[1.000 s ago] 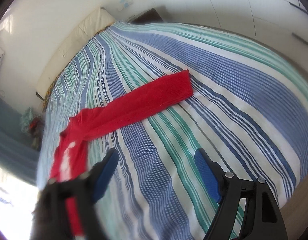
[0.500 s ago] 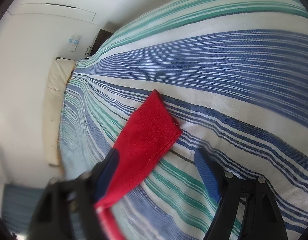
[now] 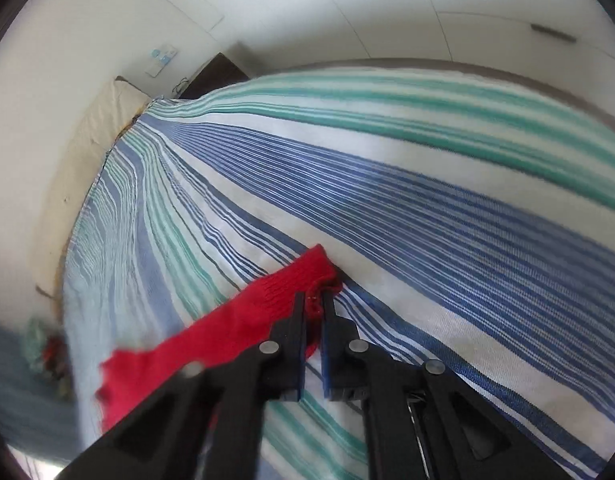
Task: Fold small clothes
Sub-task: 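Grasp the stretched red sleeve with the right gripper and fold it across the body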
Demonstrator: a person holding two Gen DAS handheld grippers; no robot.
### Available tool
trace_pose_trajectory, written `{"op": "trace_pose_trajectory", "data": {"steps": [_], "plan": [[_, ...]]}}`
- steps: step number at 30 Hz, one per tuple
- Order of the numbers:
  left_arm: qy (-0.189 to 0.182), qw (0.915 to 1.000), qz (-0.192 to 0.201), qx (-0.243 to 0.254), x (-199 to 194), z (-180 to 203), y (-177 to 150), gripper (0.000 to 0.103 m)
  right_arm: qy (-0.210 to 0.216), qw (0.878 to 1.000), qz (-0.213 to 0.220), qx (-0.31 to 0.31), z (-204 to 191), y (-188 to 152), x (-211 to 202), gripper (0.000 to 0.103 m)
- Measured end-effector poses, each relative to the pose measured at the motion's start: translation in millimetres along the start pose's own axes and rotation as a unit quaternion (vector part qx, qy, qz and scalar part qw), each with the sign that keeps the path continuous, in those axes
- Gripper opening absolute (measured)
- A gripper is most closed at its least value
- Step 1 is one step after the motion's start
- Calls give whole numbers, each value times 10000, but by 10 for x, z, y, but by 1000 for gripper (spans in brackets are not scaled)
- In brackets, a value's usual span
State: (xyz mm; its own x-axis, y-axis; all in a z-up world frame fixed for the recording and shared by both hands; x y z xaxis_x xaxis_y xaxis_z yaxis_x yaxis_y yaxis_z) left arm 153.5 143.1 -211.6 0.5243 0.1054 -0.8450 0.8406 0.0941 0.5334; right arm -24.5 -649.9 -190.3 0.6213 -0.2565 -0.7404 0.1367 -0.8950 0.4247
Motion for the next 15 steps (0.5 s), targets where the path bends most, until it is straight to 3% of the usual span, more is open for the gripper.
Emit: {"op": "trace_pose_trajectory", "data": {"steps": [3,6,10,15], "plan": [[11,10000,-12,-47,-2,14,-4,102,211,9939,186,-1062,-681,92,-287,6],[-1,10000,-44,-55,6,19,11,102,806,9785,258,-1883,-1550,4,-554,6],[-162,9998,-75,-117,-8,-12,27,102,1798,9411,87,-2863,-2857,-441,-779,6],[-293,9994,-73,-192,-16,-53,34,102,2732,8847,-389,-3756,-4264,-1478,-706,6]]}}
Point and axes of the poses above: each gripper's, at about its wrist camera, not at the fingertips, and x roughly the way its jaws point, z to its right, y to its top, the point moved 5 cm from there along x, roughly the way its jaws point, and after that the axes turned 2 degrees about y, right-handed, at the moved point
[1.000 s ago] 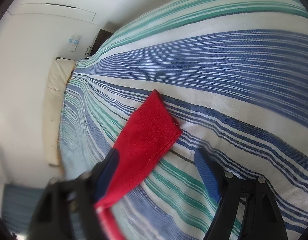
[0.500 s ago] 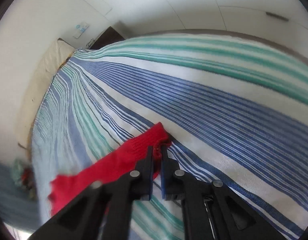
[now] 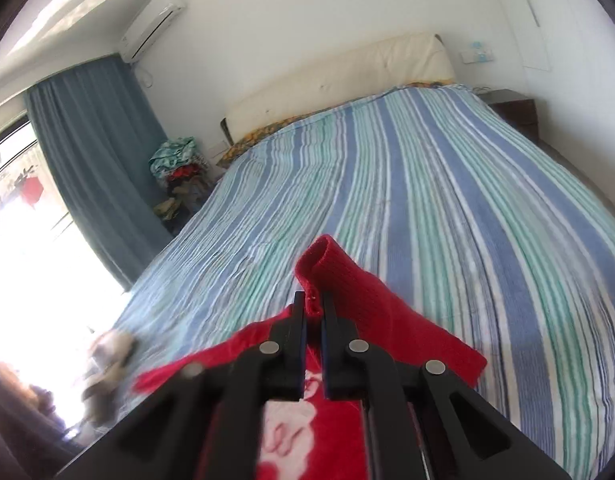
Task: Fold small clothes
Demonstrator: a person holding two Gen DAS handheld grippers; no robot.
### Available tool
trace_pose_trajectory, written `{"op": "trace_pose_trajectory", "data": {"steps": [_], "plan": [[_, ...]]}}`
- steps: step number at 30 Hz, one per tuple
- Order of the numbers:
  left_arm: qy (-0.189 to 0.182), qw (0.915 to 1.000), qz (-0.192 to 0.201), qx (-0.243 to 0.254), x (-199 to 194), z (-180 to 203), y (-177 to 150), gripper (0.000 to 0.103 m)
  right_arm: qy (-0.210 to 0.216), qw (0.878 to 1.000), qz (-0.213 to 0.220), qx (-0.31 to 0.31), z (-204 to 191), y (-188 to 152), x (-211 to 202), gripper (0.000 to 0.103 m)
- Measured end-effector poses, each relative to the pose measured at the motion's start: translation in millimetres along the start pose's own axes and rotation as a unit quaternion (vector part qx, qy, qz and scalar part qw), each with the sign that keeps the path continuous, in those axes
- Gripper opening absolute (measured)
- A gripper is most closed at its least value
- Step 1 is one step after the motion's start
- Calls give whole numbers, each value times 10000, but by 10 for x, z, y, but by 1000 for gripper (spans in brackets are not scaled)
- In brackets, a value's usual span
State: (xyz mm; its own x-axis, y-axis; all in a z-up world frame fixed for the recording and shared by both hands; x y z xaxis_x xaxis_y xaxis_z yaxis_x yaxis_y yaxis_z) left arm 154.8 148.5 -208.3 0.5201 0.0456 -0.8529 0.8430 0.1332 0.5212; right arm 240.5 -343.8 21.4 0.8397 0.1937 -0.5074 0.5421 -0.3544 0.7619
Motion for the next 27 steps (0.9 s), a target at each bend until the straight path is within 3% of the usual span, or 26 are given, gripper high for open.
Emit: {"op": "trace_pose_trajectory", "data": {"steps": [6,7,8,10,14,17,19,22,25,27], "plan": [[146,9998,12,168,21,47,-17,102,667,9948,-579,-511,-986,-531,1148,8],[165,9997,16,190,22,55,-18,102,727,9922,-796,-618,-1088,-671,1333,15],[171,9997,17,195,24,57,-18,102,811,9881,-1138,-644,-1085,-902,1443,41],[146,9997,4,172,26,55,-15,102,867,9812,-1648,-511,-1049,-1269,1535,66],[86,9999,-29,116,39,39,4,102,1012,9773,-1816,-402,-825,-1592,1372,65],[83,9999,-43,86,46,36,13,102,586,9840,-1636,-385,-326,-1573,1064,68],[86,9999,-45,56,53,31,25,102,-245,9862,-1521,-612,118,-1517,848,71],[127,9999,-36,62,65,37,28,102,-1418,9632,-1814,-1388,658,-1656,660,71],[197,9997,-4,117,71,53,20,102,-1664,9371,-2326,-2003,916,-2000,610,71],[247,9996,18,158,76,64,11,102,-1665,9296,-2514,-2120,1009,-2208,651,71]]}}
Point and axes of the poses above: each gripper's, at about its wrist camera, not at the fingertips, and x roughly the way its jaws point, z to its right, y to its top, the point moved 5 cm from there along x, roughly the way its jaws point, and after that the axes turned 2 degrees about y, right-handed, at the moved point
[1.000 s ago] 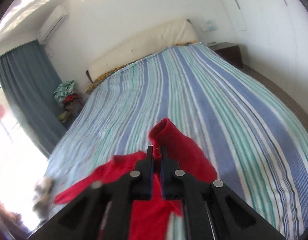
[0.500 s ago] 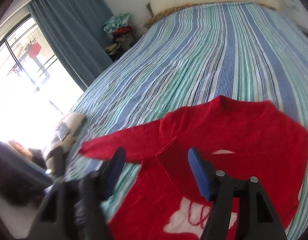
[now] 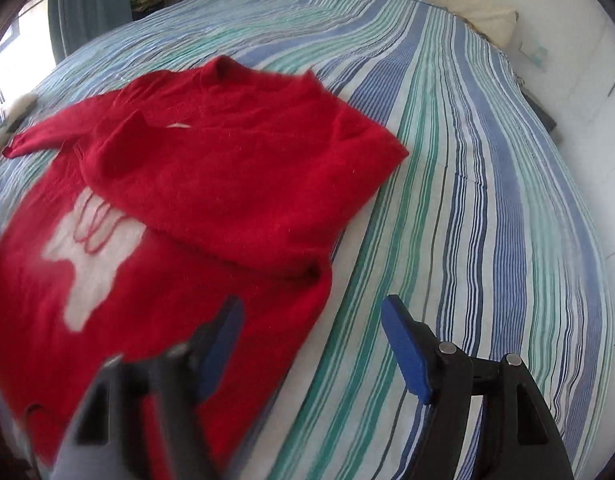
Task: Fold small clothes
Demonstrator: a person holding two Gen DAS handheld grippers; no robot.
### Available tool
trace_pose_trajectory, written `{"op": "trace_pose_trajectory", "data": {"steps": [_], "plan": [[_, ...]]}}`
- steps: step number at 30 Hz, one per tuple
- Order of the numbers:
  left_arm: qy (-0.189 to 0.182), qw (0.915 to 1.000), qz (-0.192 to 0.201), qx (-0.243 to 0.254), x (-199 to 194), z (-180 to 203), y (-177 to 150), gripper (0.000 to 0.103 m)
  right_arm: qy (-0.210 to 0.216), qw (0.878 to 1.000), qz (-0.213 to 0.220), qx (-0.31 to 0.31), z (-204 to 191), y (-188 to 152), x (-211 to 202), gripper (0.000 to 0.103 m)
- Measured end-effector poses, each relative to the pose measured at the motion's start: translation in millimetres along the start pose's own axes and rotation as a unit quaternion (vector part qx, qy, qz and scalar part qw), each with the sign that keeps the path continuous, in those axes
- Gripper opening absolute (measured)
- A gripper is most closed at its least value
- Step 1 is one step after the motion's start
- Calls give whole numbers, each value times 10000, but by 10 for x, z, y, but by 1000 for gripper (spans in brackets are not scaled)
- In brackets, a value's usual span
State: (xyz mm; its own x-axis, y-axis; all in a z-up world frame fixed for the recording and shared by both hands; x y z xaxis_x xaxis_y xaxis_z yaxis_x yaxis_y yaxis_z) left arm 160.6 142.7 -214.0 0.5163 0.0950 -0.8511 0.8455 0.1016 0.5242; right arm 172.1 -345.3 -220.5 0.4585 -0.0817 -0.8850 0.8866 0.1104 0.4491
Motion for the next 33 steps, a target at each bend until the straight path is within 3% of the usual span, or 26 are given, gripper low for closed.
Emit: {"op": "trace_pose_trajectory", "data": {"steps": [3,6,10,13,17,21,23,27,30,33], "plan": [[47,10000,33,56,-8,13,-19,102,-306,9995,-10,-76,-37,-46,187,71],[56,9999,44,93,-15,14,-30,102,-626,9977,247,54,21,114,271,71],[37,10000,35,78,-15,8,-26,102,-1485,9882,233,287,293,133,372,71],[54,9999,24,94,-1,14,-26,102,-1287,9880,266,807,464,-21,379,73],[50,9999,-1,113,6,17,-21,102,-1276,9896,318,582,399,-31,280,73],[2,10000,-42,82,10,3,-13,102,-922,9942,244,502,469,-96,120,74],[18,10000,-46,83,13,7,-14,102,-950,9941,254,459,497,-78,4,74],[60,9999,-25,103,22,15,-8,102,-741,9939,672,472,478,169,-301,73],[78,9999,-1,121,22,21,-14,103,128,9932,925,688,294,444,-370,66],[84,9999,11,125,19,23,-18,103,1092,9862,914,849,14,635,-214,59]]}}
Point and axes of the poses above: each gripper's, at about its wrist camera, not at the fingertips, and x roughly the way its jaws point, z to its right, y to its top, the point moved 5 cm from there along x, roughly the way its jaws point, and after that the axes turned 2 degrees about y, right-handed, at the moved point
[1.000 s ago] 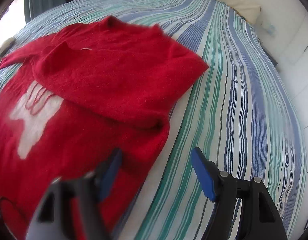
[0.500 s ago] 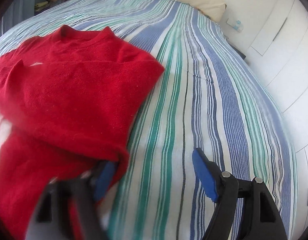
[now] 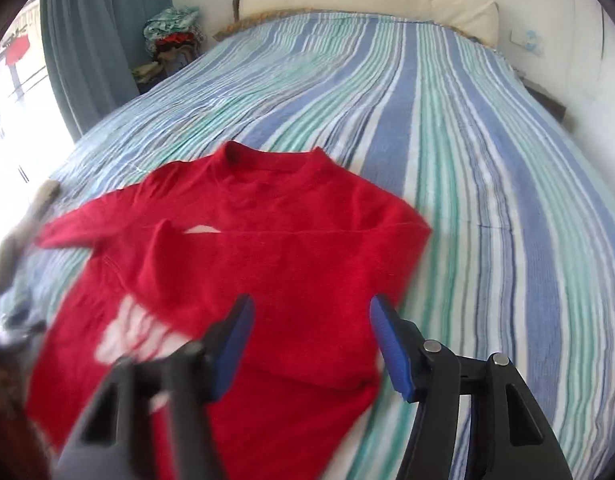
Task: Fold small clothes
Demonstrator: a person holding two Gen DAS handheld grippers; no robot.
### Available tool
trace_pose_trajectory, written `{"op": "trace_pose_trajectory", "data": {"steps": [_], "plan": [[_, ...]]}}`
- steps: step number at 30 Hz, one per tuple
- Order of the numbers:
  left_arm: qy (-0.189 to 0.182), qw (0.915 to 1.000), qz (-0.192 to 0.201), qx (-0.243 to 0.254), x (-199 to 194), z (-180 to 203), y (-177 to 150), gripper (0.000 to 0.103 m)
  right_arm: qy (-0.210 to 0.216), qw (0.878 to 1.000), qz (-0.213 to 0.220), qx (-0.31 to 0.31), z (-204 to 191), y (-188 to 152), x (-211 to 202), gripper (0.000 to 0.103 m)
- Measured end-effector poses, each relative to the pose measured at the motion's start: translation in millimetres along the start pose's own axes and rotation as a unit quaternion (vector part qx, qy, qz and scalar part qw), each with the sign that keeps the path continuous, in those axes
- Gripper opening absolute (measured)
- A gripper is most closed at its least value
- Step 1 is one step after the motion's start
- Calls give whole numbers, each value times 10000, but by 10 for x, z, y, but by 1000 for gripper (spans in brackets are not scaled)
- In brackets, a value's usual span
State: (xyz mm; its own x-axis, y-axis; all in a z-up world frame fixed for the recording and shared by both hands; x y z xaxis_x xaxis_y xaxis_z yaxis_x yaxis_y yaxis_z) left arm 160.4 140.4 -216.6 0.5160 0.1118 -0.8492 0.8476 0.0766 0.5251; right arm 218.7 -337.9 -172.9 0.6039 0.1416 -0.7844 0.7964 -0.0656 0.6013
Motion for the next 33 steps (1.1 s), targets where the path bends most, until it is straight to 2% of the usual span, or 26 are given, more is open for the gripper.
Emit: {"op": "trace_pose_trajectory", "data": {"steps": [2,3,4,5,6,7,8,10,13,15,17,18,21,23,24,27,29,31,33], "plan": [[-1,10000,-1,5,-2,1,-2,103,217,9993,-299,-38,-70,-79,261,56],[-7,10000,-4,6,-1,2,-1,103,128,9984,-549,-70,-33,-173,402,54],[-15,10000,-8,6,0,0,2,103,-107,9963,-845,-83,42,-322,529,47],[-18,10000,-12,5,2,1,5,103,-213,9951,-969,-31,138,-436,577,43],[-21,10000,-17,8,7,3,7,103,-114,9965,-828,99,212,-473,519,40],[-23,10000,-23,16,14,7,12,103,-160,9968,-746,220,281,-463,450,31],[-9,10000,-28,26,25,15,19,103,-250,9964,-743,320,334,-433,398,30],[21,10000,-20,52,40,28,29,103,-438,9962,-691,297,370,-311,298,31],[65,9999,19,84,43,37,26,103,-396,9980,-451,218,381,0,242,31],[76,9999,54,88,41,36,20,103,-363,9985,-320,269,371,206,295,31],[104,9998,94,102,42,42,12,103,-397,9979,-377,346,383,330,460,32],[128,9998,111,114,43,49,6,103,-530,9965,-516,386,420,335,571,32],[166,9997,134,134,39,60,0,103,-1437,9822,-1144,382,646,147,885,35],[156,9997,127,120,41,55,3,103,-1435,9837,-795,736,719,121,772,43],[159,9997,128,119,41,56,3,103,-1483,9829,-662,866,734,106,684,43],[179,9997,150,120,41,62,3,103,-1284,9881,-329,783,599,43,377,43],[186,9996,164,115,38,65,0,103,-897,9945,-170,508,357,-36,161,43],[193,9996,199,112,35,68,-8,103,-264,9988,-264,311,96,-204,53,43],[211,9994,258,119,23,76,-26,103,-31,9981,-611,60,-110,-484,62,43]]}}
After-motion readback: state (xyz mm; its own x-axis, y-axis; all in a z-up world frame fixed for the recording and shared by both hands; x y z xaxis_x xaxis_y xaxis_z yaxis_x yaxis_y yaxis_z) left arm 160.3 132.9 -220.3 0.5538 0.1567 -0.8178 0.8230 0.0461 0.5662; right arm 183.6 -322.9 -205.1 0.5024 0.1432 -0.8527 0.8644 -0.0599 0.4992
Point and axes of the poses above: each gripper's, at about its wrist camera, not at the fingertips, and x roughly the way its jaws point, z to its right, y to its top, the point moved 5 cm from there along x, roughly the way its jaws point, and after that the axes turned 2 degrees about y, right-handed, at the moved point
